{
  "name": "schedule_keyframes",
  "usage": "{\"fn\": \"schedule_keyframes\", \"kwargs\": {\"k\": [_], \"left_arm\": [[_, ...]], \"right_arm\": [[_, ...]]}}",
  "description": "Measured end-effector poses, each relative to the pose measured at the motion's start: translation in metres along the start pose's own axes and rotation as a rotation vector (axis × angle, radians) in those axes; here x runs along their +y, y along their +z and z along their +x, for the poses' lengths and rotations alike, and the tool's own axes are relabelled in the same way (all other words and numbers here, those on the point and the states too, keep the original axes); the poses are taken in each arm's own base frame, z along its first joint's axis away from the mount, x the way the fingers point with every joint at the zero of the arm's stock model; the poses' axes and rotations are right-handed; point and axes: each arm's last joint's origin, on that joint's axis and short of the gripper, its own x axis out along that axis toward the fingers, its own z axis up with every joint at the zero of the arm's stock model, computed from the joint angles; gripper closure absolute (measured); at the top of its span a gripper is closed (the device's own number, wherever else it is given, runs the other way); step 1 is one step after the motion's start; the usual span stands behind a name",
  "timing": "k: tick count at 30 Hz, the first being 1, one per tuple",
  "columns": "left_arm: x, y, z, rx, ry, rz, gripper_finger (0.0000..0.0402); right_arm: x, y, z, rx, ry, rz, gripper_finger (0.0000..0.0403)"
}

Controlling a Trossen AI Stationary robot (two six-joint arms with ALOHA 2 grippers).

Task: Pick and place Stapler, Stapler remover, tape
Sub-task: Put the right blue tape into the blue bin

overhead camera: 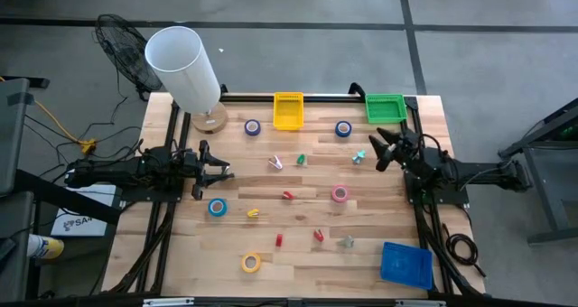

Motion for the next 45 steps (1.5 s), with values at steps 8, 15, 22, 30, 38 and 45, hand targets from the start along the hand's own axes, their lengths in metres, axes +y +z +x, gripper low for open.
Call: {"fn": "schedule_keyframes", "kwargs": {"k": [8,15,22,30,38,45], "left_arm": [[0.000,0.000,0.000,0.000,0.000,0.000,0.0227],[0.000,0.000,0.000,0.000,0.000,0.000,0.0227],[0.000,0.000,0.000,0.000,0.000,0.000,0.0227],[0.000,0.000,0.000,0.000,0.000,0.000,0.0227],[0.000,0.000,0.000,0.000,0.000,0.000,0.0227],[0.000,0.000,0.000,0.001,0.000,0.000,0.0227]], "right_arm": [[0.010,0.017,0.006,0.033,-0.049,-0.012,0.0151],[0.023,0.031,0.025,0.154,-0.169,-0.003,0.0151],[0.024,0.041,0.066,0.308,-0.346,0.074,0.0151],[0.013,0.054,0.128,0.536,-0.384,0.167,0.0151],[0.001,0.059,0.185,0.791,-0.300,0.061,0.0151],[-0.012,0.053,0.223,0.995,-0.310,-0.007,0.0151]]}}
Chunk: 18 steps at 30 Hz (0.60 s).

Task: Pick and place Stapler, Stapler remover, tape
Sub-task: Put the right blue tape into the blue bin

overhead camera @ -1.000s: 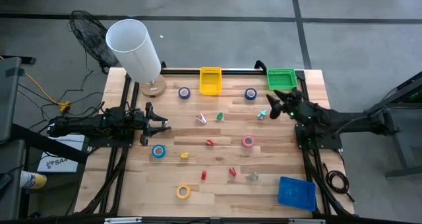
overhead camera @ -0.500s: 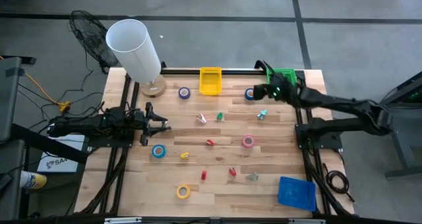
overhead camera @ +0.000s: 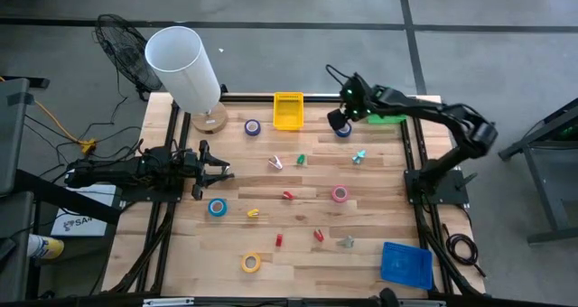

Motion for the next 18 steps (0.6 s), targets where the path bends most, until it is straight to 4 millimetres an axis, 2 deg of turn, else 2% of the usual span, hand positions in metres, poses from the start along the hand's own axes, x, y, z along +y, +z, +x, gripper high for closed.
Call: {"fn": "schedule_keyframes", "kwargs": {"k": [6,14,18], "left_arm": [[0.000,0.000,0.000,0.000,0.000,0.000,0.0227],[0.000,0.000,0.000,-0.001,0.000,0.000,0.0227],[0.000,0.000,0.000,0.000,0.000,0.000,0.0227]], "right_arm": [[0.000,0.009,0.027,0.166,-0.066,0.024,0.0151],[-0.001,-0.002,0.062,0.297,-0.087,0.022,0.0151],[-0.001,-0.004,0.067,0.311,-0.096,0.019,0.0151]]}}
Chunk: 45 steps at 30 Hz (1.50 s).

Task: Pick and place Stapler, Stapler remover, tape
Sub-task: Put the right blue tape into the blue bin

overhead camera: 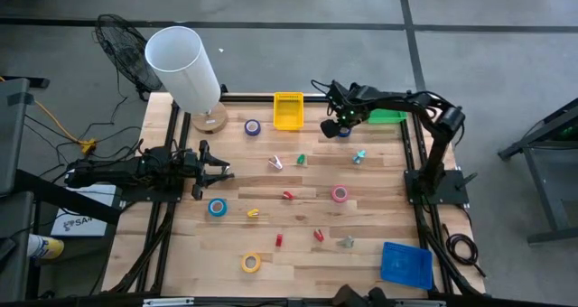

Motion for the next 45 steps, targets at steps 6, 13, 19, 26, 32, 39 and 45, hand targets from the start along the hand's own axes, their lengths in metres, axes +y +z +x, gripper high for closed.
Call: {"fn": "schedule_keyframes", "kwargs": {"k": [6,13,19,26,32,39,45], "left_arm": [[0.000,0.000,0.000,0.000,-0.001,0.000,0.0227],[0.000,0.000,0.000,0.000,0.000,0.000,0.0227],[0.000,0.000,0.000,0.000,0.000,0.000,0.0227],[0.000,0.000,0.000,0.000,0.000,0.000,0.0227],[0.000,0.000,0.000,0.000,0.000,0.000,0.0227],[0.000,0.000,0.000,0.000,0.000,0.000,0.0227],[0.000,0.000,0.000,0.000,0.000,0.000,0.0227]], "right_arm": [[0.003,-0.001,0.001,0.000,0.000,-0.008,0.0151],[0.007,-0.010,0.007,0.001,-0.047,-0.034,0.0153],[0.010,-0.011,0.007,-0.012,-0.061,-0.049,0.0194],[0.011,-0.011,0.007,-0.011,-0.060,-0.055,0.0259],[0.011,-0.012,0.007,-0.005,-0.061,-0.064,0.0278],[0.017,-0.015,0.011,0.003,-0.071,-0.125,0.0279],[0.019,-0.017,0.012,0.010,-0.071,-0.135,0.0279]]}}
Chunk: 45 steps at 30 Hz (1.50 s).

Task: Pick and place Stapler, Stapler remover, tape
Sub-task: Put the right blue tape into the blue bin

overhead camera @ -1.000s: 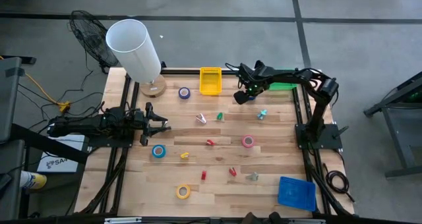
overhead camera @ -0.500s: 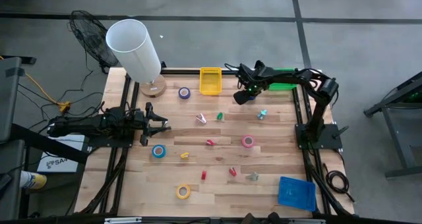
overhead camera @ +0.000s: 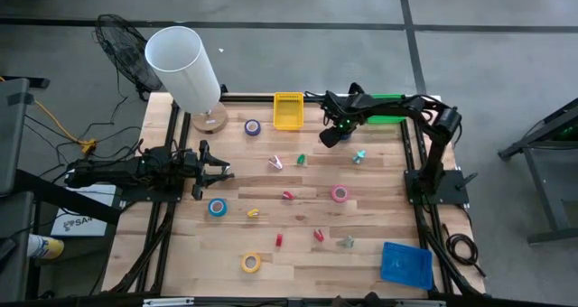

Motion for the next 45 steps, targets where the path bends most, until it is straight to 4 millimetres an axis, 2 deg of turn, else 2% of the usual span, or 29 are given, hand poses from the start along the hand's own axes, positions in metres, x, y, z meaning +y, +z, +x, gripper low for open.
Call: {"fn": "schedule_keyframes", "kwargs": {"k": [10,21,35,39,45], "left_arm": [[0.000,0.000,0.000,0.000,0.000,0.000,0.0227],[0.000,0.000,0.000,0.000,0.000,0.000,0.0227],[0.000,0.000,0.000,0.000,0.000,0.000,0.0227],[0.000,0.000,0.000,0.000,0.000,0.000,0.0227],[0.000,0.000,0.000,0.000,0.000,0.000,0.0227]], "right_arm": [[-0.001,0.000,0.000,-0.004,-0.038,0.004,0.0287],[-0.001,-0.001,0.000,-0.002,-0.034,0.003,0.0368],[-0.001,-0.005,-0.001,0.048,-0.004,0.001,0.0375],[0.003,-0.008,-0.009,0.051,0.012,-0.010,0.0376],[0.014,-0.020,-0.036,0.097,0.005,-0.031,0.0376]]}}
